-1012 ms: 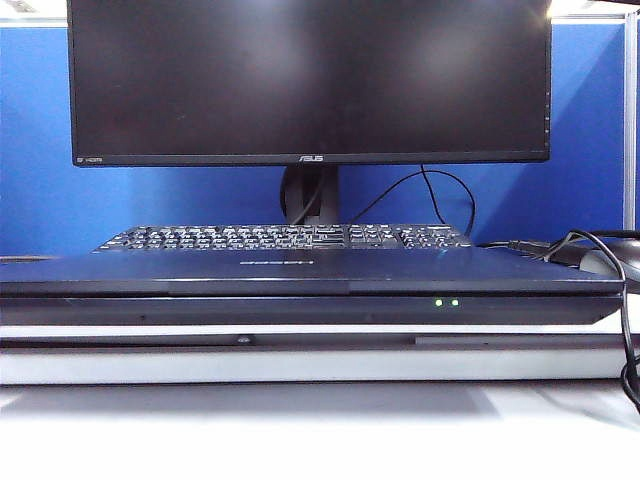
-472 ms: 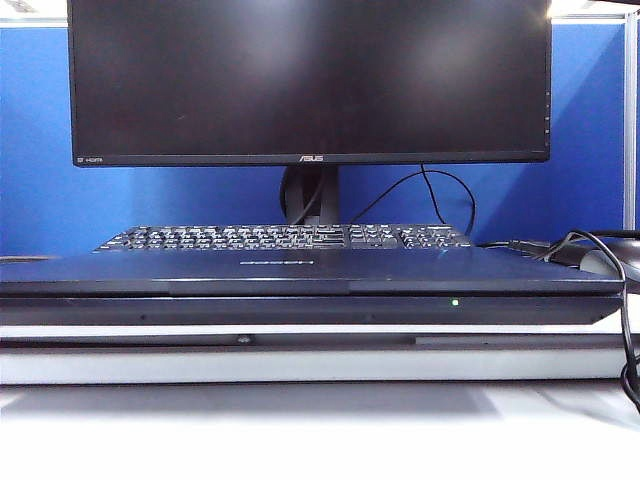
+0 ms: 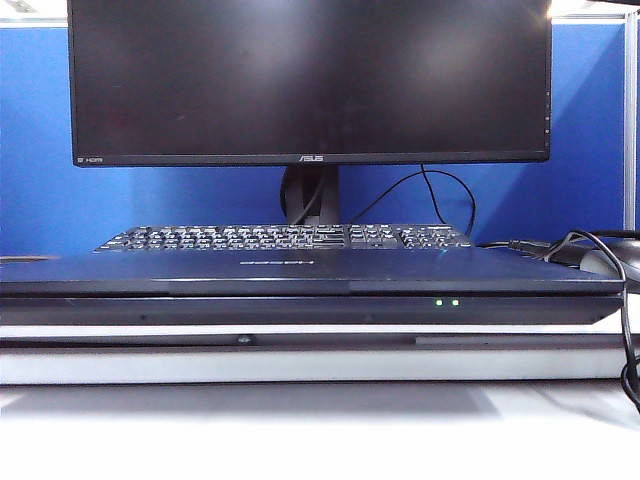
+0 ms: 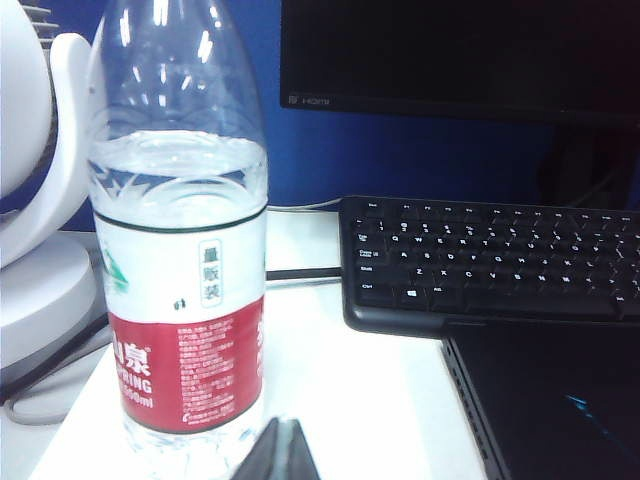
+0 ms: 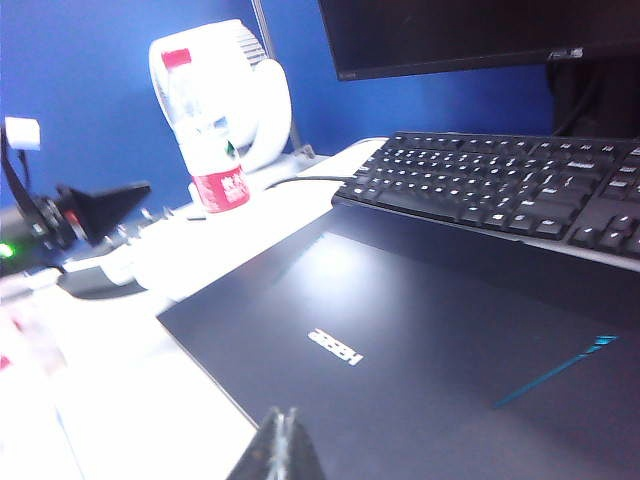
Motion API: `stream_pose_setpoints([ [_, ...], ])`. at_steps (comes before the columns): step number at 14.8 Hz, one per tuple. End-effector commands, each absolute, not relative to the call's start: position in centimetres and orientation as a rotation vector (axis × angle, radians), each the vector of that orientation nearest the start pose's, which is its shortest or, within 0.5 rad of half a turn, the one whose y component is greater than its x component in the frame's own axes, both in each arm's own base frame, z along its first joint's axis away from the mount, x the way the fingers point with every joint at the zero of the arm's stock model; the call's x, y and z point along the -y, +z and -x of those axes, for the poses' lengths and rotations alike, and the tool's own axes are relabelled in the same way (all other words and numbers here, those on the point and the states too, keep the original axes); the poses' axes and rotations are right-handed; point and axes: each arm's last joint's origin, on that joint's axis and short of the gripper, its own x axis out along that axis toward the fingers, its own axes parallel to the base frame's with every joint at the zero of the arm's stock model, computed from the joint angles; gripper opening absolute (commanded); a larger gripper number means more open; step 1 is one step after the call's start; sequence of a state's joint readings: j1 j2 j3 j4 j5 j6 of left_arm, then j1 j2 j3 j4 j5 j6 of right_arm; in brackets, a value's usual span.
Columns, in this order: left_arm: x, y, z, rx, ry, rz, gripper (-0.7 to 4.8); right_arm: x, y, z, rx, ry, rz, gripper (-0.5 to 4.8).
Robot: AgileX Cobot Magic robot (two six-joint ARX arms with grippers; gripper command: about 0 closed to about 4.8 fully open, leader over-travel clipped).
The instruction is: Close the lid of the black laptop.
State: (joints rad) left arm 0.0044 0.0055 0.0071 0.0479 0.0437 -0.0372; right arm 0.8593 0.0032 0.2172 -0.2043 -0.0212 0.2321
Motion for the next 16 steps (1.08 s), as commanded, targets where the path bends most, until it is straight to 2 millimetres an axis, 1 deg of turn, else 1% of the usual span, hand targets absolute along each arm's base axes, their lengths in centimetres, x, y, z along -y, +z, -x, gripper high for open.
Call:
stream_pose_setpoints([
  [1, 0.1, 17.1, -9.7, 0.060, -0.045, 0.033, -0.04, -5.1, 21.8, -6.0, -0.025, 0.721, -0.121, -0.05],
  [3, 0.1, 17.1, -9.7, 0.060, -0.045, 0.033, -0.04, -3.4, 21.2, -7.2, -0.041, 0.455, -0.098, -0.05],
  [5, 0.1, 17.1, -9.7, 0.060, -0.045, 0.033, -0.04, -1.1, 20.8, -8.2, -0.015, 0.156, -0.109, -0.05],
  [7, 0.1, 17.1, -9.7, 0.060, -0.045, 0.032, -0.04, 0.6, 21.1, -8.2, 0.032, -0.012, -0.108, -0.05],
  [8, 0.1, 17.1, -9.7, 0.060, -0.045, 0.032, -0.04, 1.0, 21.1, -8.2, 0.035, -0.069, -0.103, -0.05],
  [9, 0.1, 17.1, -9.7, 0.060, -0.045, 0.032, -0.04, 1.3, 20.9, -8.2, 0.032, -0.096, -0.105, -0.05],
  [11, 0.1, 17.1, -9.7, 0.060, -0.045, 0.032, -0.04, 1.6, 19.2, -8.8, 0.021, -0.115, -0.191, -0.05],
  [13, 0.1, 17.1, -9.7, 0.060, -0.045, 0.032, -0.04, 1.4, 17.9, -9.2, 0.008, -0.070, -0.258, -0.05],
  [16, 0.1, 17.1, -9.7, 0.060, -0.045, 0.032, -0.04, 0.9, 17.2, -9.5, -0.005, 0.002, -0.263, -0.05],
])
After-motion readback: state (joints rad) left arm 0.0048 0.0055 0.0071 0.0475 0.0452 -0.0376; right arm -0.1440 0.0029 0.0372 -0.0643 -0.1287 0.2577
